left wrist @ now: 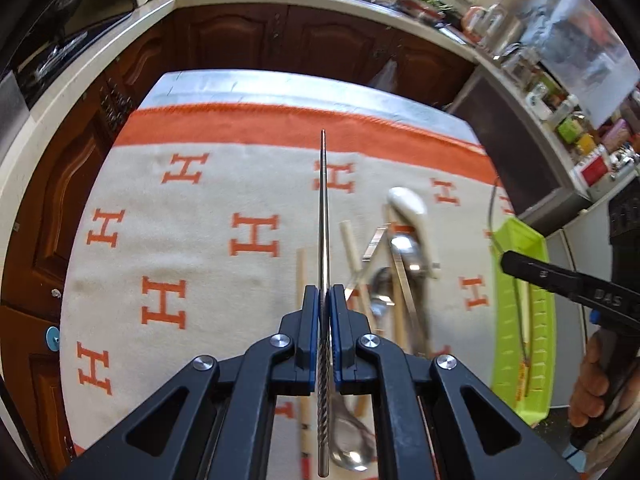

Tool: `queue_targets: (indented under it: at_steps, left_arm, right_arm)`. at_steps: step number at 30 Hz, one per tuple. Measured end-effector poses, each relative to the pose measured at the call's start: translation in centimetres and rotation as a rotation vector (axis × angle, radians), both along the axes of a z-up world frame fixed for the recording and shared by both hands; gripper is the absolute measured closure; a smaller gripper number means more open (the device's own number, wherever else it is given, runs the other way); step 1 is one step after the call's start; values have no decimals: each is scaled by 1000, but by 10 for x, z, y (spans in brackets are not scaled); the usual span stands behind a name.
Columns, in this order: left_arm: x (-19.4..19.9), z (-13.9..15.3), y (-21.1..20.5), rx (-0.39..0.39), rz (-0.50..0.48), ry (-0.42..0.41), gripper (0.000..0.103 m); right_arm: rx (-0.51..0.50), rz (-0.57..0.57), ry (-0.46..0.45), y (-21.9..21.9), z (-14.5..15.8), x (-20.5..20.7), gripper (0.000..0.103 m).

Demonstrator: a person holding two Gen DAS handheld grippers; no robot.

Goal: Organize utensils
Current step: 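Carry the fork and skewer into the green tray and open both grippers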

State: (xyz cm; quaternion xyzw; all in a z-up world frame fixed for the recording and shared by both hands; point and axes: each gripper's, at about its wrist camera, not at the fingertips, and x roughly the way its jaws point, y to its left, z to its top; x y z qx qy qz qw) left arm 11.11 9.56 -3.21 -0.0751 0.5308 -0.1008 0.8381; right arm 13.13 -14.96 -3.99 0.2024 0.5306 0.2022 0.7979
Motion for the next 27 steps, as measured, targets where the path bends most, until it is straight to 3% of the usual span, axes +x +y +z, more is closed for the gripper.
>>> queue_targets:
  at_steps: [5,12,18,24,27]
  left_arm:
    - [-19,29,-50,-37,-100,-37,100]
    - [-39,34,-144,-71,-275,-25,100]
    - [-44,7,-212,-86,-365,50,100]
    - [-42,-31,-251,-58,-395,151,100]
    - [-43,-40,-258,-45,-398,180,91]
  right_arm:
    - [2,-64,-9,-34,10,-25,99]
    - [-20,-205,11,-97,5,-66,99]
    - [-53,-327,61,-143,-14,-92,99]
    - [-73,-381,67,-168,-19,-95,99]
    - [-83,-378,67,-169,-20,-91,99]
